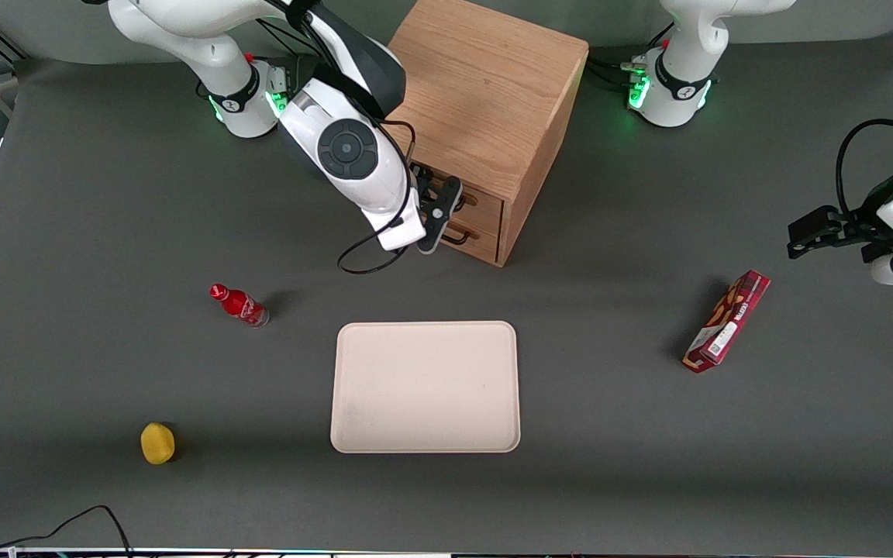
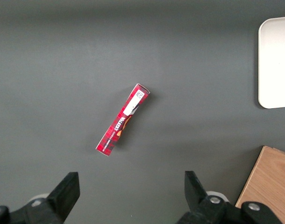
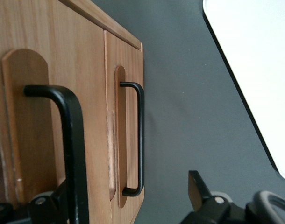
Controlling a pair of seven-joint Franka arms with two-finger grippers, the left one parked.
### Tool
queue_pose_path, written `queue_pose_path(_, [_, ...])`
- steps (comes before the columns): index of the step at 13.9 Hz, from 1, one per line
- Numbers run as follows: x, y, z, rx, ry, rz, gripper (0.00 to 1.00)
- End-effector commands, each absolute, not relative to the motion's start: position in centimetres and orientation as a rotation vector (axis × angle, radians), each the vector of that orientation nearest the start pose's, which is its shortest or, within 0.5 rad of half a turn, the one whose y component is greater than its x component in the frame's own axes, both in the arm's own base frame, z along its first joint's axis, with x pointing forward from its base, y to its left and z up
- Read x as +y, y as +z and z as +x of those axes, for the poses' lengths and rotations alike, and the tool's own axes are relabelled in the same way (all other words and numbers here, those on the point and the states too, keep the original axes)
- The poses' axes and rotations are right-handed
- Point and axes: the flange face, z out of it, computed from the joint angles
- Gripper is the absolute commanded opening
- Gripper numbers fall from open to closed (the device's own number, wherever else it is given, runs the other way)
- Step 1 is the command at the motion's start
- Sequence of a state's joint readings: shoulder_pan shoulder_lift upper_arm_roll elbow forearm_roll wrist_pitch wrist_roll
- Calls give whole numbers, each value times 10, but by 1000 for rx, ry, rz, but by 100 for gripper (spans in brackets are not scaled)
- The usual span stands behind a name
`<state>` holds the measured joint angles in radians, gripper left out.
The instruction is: Open upper drawer
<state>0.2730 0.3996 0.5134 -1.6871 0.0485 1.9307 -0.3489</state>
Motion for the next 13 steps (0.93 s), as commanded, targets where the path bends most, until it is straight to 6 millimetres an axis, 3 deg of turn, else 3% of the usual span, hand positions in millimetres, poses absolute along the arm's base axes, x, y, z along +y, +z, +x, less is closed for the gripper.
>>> queue_pose_path(1, [438,390,466,-1520,217,-2515,100])
queue_pose_path(9, [435,389,472,-1509,207,-2520,100])
queue_pose_path(13, [428,390,490,-1501,172,-2539,100])
